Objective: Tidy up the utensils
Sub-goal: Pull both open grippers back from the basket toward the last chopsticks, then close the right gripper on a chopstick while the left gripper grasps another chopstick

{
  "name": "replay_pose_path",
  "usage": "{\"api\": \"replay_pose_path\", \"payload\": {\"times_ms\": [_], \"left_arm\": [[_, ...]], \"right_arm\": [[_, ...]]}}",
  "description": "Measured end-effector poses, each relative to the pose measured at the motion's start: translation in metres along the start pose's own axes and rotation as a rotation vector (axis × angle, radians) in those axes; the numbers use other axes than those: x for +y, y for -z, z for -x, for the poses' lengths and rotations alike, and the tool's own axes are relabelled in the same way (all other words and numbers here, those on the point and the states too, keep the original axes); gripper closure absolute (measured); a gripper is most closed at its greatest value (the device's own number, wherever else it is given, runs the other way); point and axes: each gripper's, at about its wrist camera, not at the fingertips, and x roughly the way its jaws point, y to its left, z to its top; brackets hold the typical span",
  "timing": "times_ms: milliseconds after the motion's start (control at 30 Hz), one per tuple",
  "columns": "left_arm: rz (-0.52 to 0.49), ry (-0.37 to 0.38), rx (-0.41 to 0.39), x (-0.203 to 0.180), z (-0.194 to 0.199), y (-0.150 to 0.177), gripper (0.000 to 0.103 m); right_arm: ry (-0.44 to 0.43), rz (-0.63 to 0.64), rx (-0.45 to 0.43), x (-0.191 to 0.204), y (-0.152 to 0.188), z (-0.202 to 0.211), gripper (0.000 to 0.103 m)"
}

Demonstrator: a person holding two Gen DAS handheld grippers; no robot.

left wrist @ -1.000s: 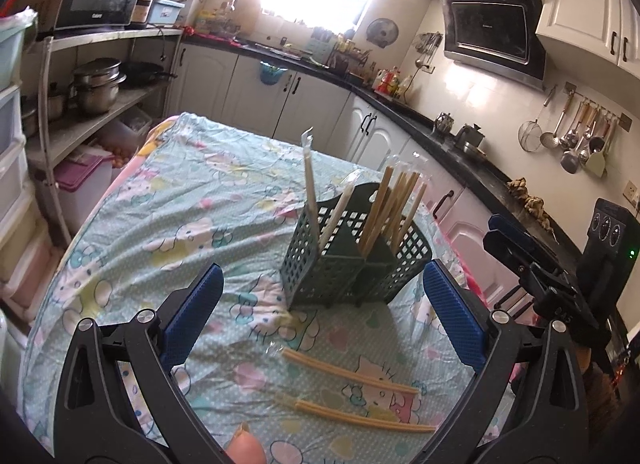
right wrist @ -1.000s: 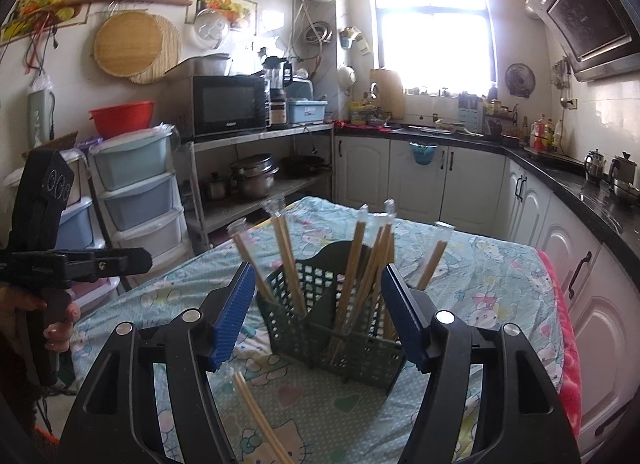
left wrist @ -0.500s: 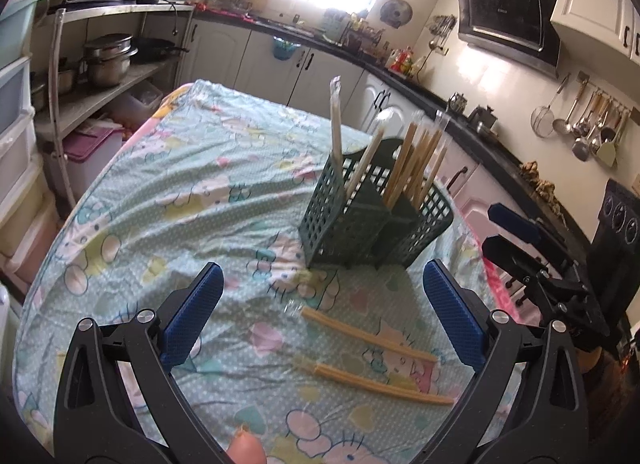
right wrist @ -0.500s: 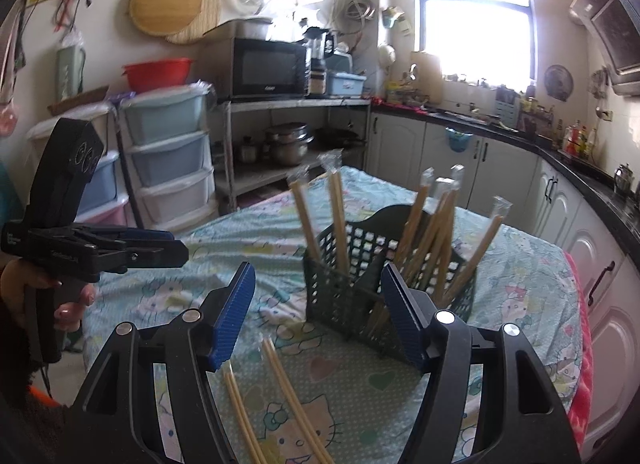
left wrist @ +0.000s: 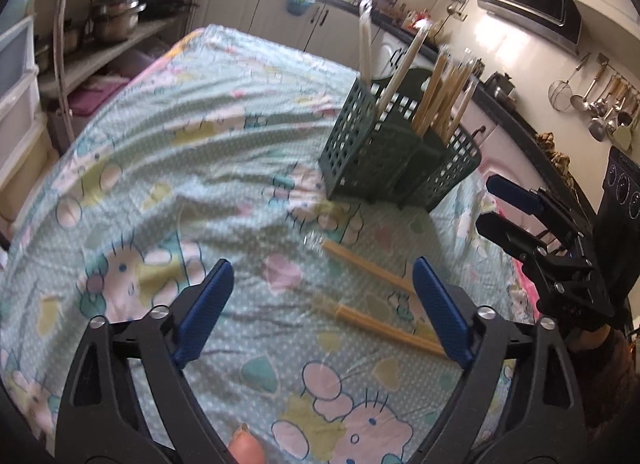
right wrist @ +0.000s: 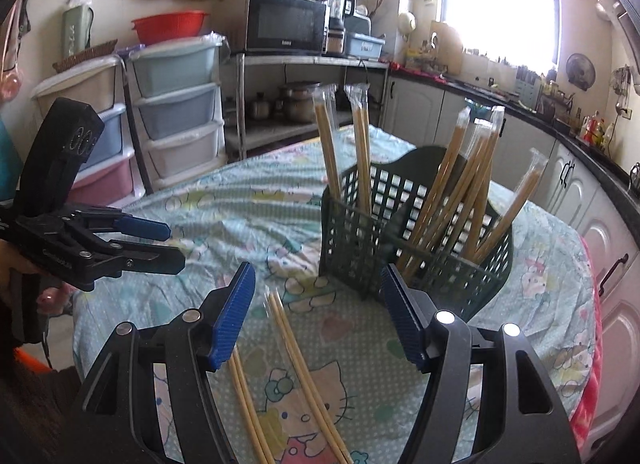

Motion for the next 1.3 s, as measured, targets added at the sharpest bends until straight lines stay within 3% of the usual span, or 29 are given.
{"api": "replay_pose_path", "payload": {"times_ms": [133, 467, 667, 933, 1100, 1167, 1300], "left_arm": [[0.029, 0.021, 0.051, 0.006, -0.009, 0.009, 0.034], [0.075, 0.099, 0.183, 0.008, -0.038, 0.03, 0.06], [0.101, 0.127, 0.229, 0.006, -0.053, 0.035, 0.065], [0.157, 0.122, 0.254, 0.009, -0.072, 0.023, 0.065], [0.177, 0.105, 0.272, 0.014, -0.081, 0.017, 0.074], [0.178, 0.085, 0.276, 0.016, -0.083, 0.015, 0.085], [0.206, 0.098, 0.281, 0.023, -0.084, 0.014, 0.091]], "right_arm": [[-0.017, 0.001, 0.042, 0.0, 0.006, -0.01, 0.041], [-0.085, 0.03, 0.212, 0.005, 0.029, -0.048, 0.056], [-0.103, 0.028, 0.259, 0.0, 0.036, -0.06, 0.064], [-0.123, 0.042, 0.303, -0.003, 0.042, -0.071, 0.064], [-0.15, 0.05, 0.332, 0.0, 0.043, -0.08, 0.064], [-0.154, 0.065, 0.343, 0.004, 0.041, -0.085, 0.064], [-0.164, 0.092, 0.362, 0.013, 0.035, -0.097, 0.064]]}}
